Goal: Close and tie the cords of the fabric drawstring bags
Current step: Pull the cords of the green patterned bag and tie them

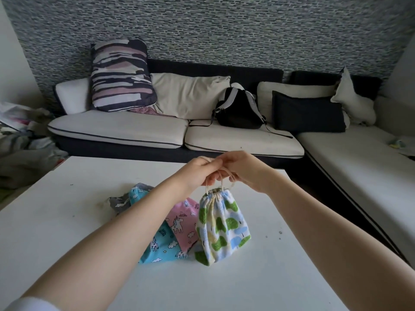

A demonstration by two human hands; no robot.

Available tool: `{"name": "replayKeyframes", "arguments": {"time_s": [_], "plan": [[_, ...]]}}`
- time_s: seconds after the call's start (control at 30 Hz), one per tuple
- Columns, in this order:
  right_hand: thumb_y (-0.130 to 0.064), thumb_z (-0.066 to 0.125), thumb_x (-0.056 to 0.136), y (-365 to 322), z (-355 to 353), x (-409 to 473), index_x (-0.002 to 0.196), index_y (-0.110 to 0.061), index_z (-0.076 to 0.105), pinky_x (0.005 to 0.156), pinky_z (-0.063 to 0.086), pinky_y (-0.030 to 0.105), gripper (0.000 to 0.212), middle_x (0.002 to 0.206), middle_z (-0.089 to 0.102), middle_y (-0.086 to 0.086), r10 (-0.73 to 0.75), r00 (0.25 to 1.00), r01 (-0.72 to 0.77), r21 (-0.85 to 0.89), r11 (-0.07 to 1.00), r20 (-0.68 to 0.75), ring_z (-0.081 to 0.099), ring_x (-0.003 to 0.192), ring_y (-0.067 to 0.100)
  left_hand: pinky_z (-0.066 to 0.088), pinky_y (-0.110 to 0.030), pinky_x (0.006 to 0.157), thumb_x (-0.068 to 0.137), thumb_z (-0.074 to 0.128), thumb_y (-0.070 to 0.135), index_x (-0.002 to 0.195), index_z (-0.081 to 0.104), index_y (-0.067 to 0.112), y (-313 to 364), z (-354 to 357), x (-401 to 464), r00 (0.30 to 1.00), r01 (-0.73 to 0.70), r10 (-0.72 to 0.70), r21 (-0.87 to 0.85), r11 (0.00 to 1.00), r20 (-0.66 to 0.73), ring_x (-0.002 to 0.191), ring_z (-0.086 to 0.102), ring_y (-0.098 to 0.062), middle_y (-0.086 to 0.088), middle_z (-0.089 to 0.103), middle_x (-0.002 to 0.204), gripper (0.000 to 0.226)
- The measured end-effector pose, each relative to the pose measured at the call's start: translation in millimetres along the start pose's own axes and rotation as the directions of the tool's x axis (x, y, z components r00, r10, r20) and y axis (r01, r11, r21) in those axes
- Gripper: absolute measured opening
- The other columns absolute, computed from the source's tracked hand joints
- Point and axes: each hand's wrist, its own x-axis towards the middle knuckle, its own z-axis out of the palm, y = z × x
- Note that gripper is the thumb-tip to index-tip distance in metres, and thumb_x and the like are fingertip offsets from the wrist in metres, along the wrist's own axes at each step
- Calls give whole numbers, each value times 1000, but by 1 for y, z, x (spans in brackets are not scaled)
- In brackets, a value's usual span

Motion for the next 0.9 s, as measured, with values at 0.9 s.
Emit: {"name": "replayKeyframes", "arguments": {"time_s": [0.9], "plan": [[-4, 49, 92, 15, 5, 19, 91, -11, 60, 80, 51, 27, 13, 78, 64, 2, 212, 931, 207, 908, 365, -298, 63, 77, 13, 47, -22, 69, 98, 38, 27, 89, 61, 21, -4, 3, 18, 937, -3, 36, 95, 995, -348, 80, 62, -11, 0, 63, 100, 25]]}}
